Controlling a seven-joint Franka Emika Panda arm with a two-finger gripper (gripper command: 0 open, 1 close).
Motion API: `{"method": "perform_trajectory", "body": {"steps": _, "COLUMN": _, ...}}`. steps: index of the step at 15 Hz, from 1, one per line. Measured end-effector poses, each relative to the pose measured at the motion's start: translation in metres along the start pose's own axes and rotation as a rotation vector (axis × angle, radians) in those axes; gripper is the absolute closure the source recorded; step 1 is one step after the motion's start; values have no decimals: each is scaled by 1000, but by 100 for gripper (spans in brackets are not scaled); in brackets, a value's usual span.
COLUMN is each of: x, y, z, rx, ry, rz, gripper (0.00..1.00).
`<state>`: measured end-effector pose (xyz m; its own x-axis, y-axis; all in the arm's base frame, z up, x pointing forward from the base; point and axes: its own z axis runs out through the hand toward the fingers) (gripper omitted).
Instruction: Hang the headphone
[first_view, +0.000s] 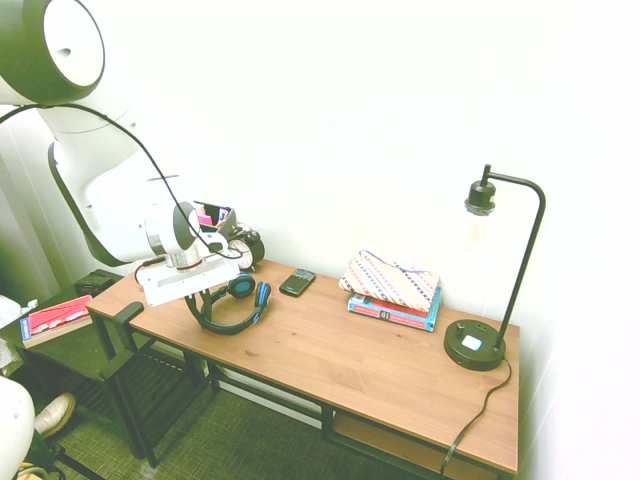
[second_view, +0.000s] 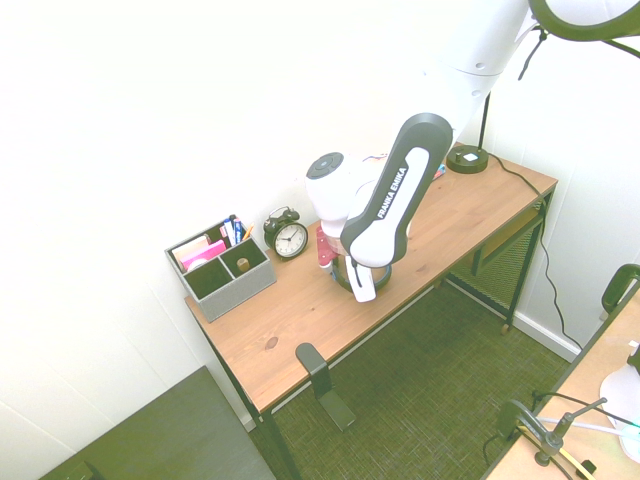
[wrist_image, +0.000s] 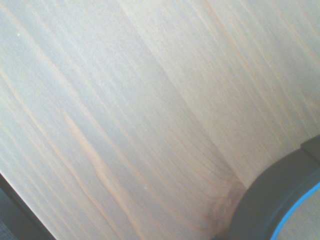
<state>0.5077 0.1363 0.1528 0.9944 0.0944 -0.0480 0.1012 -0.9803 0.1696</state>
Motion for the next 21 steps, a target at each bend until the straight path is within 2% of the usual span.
{"method": "perform_trajectory", "body": {"steps": 3, "x": 3, "y": -5, "z": -20, "rx": 34, "ry": -63, "rz": 123, "gripper": 100}}
{"method": "perform_trajectory", "body": {"steps": 6, "x": 6, "y": -22, "z": -111, "rx": 23, "ry": -99, "rz": 301, "gripper": 100}}
{"method": "perform_trajectory", "body": {"steps": 8, "x": -15, "y": -43, "z": -173, "rx": -27, "ry": -134, "rz": 399, "gripper": 100}}
{"method": "perform_trajectory", "body": {"steps": 10, "x": -41, "y": -74, "z": -199, "rx": -56, "ry": -151, "rz": 449, "gripper": 100}}
{"method": "perform_trajectory", "body": {"steps": 12, "x": -61, "y": -106, "z": -189, "rx": -63, "ry": -129, "rz": 527, "gripper": 100}}
{"method": "perform_trajectory", "body": {"steps": 17, "x": -125, "y": -186, "z": -121, "rx": -30, "ry": -102, "rz": 808, "gripper": 100}}
{"method": "perform_trajectory", "body": {"steps": 21, "x": -160, "y": -244, "z": -62, "rx": 2, "ry": -140, "rz": 902, "gripper": 100}}
